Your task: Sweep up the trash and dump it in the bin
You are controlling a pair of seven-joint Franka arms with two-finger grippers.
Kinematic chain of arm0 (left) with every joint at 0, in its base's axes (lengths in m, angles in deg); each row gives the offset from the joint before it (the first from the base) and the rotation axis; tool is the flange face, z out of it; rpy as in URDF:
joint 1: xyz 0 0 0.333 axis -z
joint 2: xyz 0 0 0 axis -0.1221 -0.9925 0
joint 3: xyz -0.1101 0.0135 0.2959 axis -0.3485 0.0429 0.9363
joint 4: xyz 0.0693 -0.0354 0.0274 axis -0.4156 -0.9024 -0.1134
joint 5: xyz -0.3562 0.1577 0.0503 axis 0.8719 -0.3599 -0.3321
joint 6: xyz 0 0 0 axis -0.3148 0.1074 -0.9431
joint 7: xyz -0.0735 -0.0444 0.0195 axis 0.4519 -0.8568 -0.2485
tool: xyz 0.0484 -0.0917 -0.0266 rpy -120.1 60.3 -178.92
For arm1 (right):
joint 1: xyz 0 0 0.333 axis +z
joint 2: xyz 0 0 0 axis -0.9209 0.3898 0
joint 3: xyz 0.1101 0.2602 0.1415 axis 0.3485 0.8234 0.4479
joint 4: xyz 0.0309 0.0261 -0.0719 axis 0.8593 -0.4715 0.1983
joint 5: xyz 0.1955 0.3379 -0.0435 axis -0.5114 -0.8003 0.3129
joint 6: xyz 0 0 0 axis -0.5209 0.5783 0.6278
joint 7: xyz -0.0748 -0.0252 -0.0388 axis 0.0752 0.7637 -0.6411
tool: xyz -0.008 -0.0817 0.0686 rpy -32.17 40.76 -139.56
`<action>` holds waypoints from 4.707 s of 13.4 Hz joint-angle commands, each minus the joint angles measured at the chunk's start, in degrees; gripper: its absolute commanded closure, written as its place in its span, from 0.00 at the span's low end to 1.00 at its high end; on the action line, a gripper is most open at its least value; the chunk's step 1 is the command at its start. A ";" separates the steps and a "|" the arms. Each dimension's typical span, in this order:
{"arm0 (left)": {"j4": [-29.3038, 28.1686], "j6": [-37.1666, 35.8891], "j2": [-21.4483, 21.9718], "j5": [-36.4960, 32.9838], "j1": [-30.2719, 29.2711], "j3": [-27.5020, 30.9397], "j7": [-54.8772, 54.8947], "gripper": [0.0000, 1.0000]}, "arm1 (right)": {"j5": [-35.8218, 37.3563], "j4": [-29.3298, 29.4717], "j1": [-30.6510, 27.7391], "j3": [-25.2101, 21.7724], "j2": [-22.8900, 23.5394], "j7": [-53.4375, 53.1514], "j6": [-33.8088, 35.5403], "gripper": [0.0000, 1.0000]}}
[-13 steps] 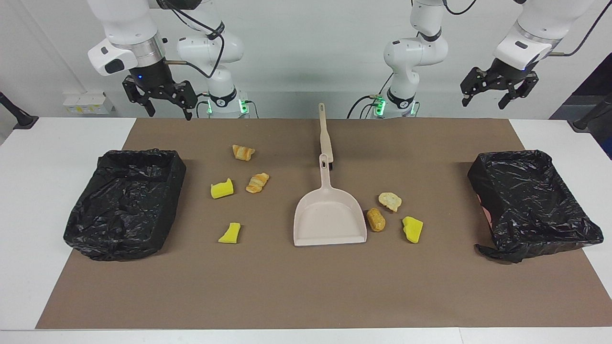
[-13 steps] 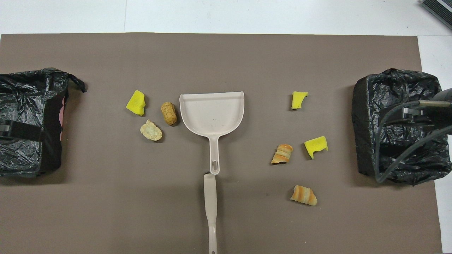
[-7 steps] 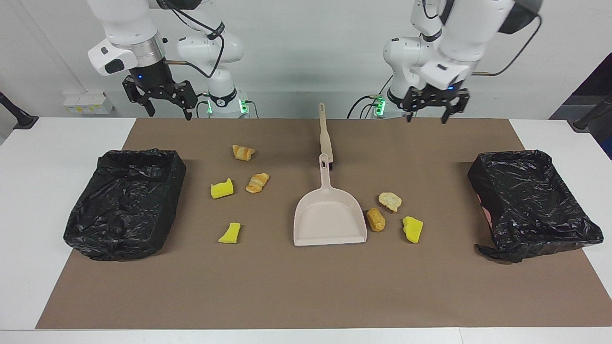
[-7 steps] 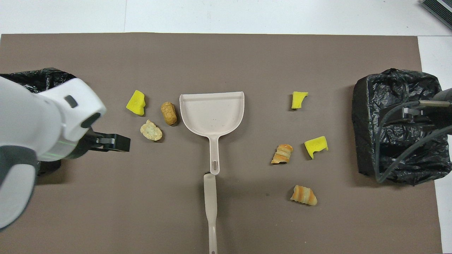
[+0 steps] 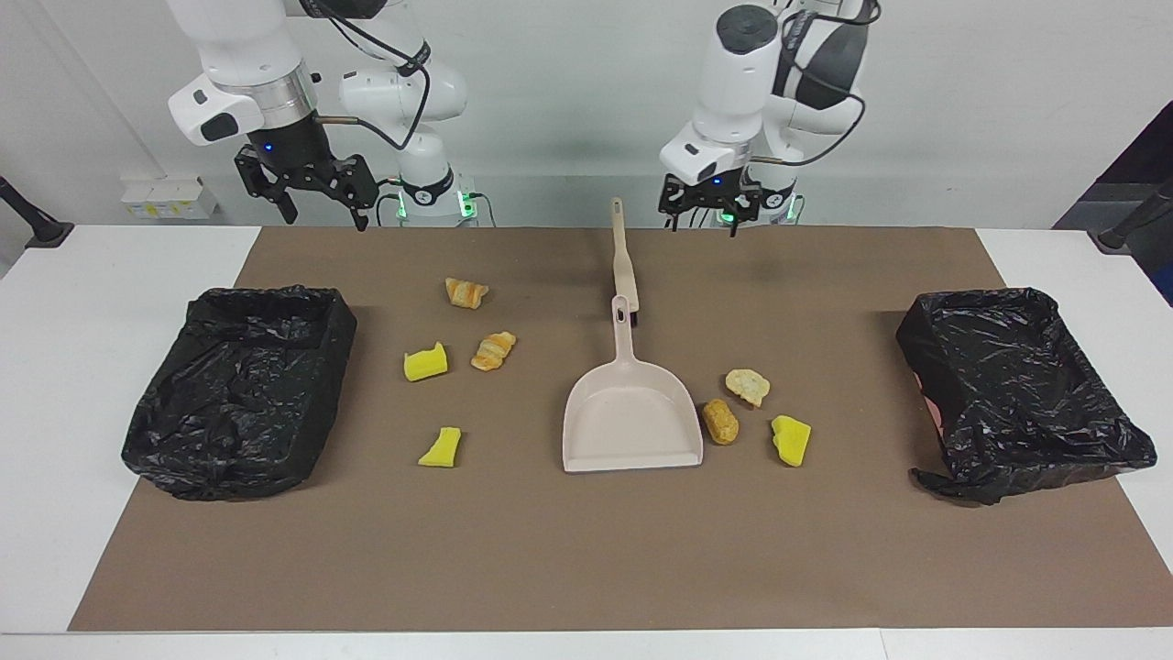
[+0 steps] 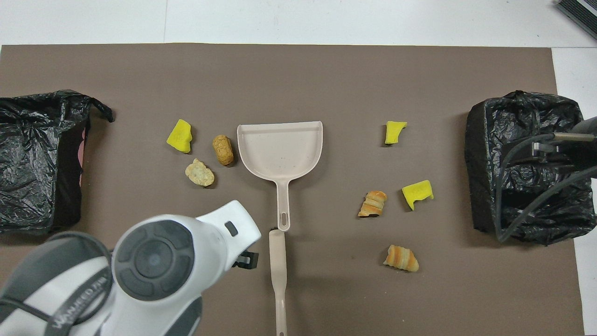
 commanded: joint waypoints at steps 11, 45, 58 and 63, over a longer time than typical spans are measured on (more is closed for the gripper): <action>-15.45 21.54 -4.90 3.68 21.06 1.24 -15.96 0.00 | -0.47 -1.08 -2.47 0.42 -1.00 1.41 0.00 0.00; 12.39 5.02 -17.09 -10.18 -22.17 2.55 25.25 1.00 | 4.98 15.01 21.77 1.74 30.81 -20.56 -18.27 0.00; 22.26 4.93 -29.25 -22.34 -21.03 2.11 25.43 1.00 | -0.64 -1.52 30.92 2.71 28.01 -27.16 -29.97 0.00; 22.16 5.63 -29.24 -22.34 -21.82 2.20 25.52 1.00 | -0.64 -7.57 32.86 2.79 26.25 -22.15 -32.25 0.13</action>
